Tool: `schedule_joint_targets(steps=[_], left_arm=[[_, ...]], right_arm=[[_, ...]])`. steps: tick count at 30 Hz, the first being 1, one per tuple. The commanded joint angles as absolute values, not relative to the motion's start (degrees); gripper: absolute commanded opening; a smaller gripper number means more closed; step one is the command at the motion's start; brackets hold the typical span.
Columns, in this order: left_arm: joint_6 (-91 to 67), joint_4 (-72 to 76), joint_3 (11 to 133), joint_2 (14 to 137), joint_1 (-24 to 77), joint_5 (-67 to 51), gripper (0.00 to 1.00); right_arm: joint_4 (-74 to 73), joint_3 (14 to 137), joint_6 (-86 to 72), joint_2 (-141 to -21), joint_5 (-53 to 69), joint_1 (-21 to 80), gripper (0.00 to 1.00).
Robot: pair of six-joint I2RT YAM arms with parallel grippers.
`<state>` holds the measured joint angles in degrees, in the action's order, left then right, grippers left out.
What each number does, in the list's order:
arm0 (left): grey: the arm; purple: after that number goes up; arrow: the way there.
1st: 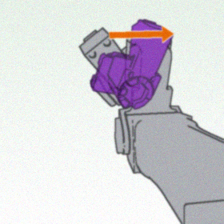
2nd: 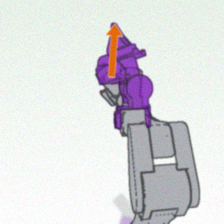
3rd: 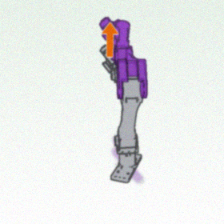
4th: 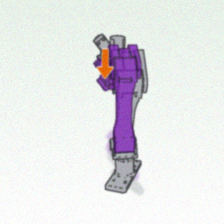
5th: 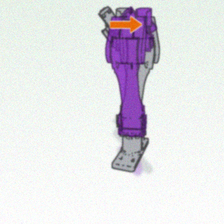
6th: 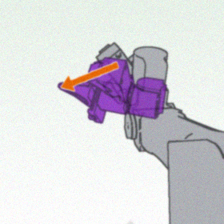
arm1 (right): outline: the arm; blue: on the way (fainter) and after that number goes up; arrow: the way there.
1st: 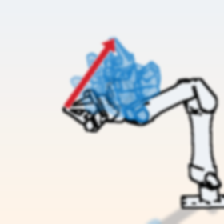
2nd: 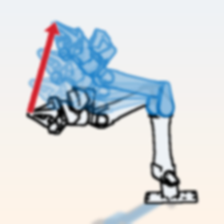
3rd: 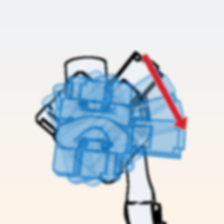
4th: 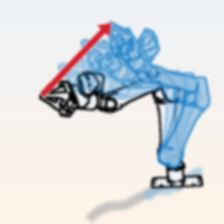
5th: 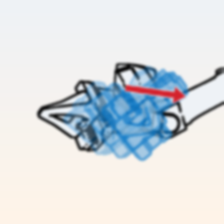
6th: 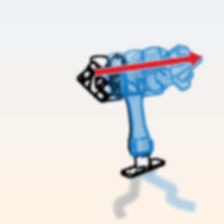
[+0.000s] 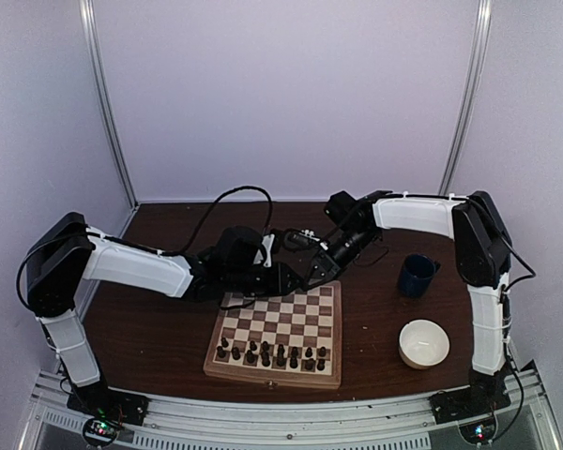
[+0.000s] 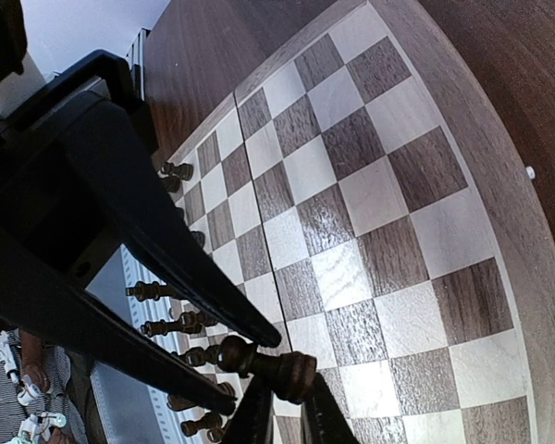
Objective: Set up the chess pieces on the board
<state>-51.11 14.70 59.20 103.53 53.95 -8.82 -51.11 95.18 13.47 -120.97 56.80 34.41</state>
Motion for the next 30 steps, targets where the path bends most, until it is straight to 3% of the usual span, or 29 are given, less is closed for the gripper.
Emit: schedule_joint_targets(steps=[1, 11, 15, 23, 30], left_arm=[[-51.4, 16.8, 61.0, 104.4, 54.3, -9.5, 0.18], [-49.6, 15.0, 60.9, 102.9, 54.3, -8.7, 0.06], [-45.9, 8.9, 61.7, 98.9, 54.0, -7.9, 0.05], [-33.5, -21.2, 66.5, 88.9, 51.6, -10.2, 0.05], [-21.2, -49.3, 74.0, 89.1, 51.0, -12.0, 0.05]], right_arm=[[-50.2, 94.3, 13.2, -118.2, 57.8, 34.6, 0.13], [-50.0, 94.2, 13.2, -117.7, 57.9, 34.5, 0.14], [-53.0, 93.5, 16.5, -114.7, 55.7, 34.2, 0.26], [-52.5, 85.7, 23.0, -102.1, 50.5, 30.3, 0.37], [-47.6, 78.8, 27.0, -95.7, 44.6, 29.8, 0.45]])
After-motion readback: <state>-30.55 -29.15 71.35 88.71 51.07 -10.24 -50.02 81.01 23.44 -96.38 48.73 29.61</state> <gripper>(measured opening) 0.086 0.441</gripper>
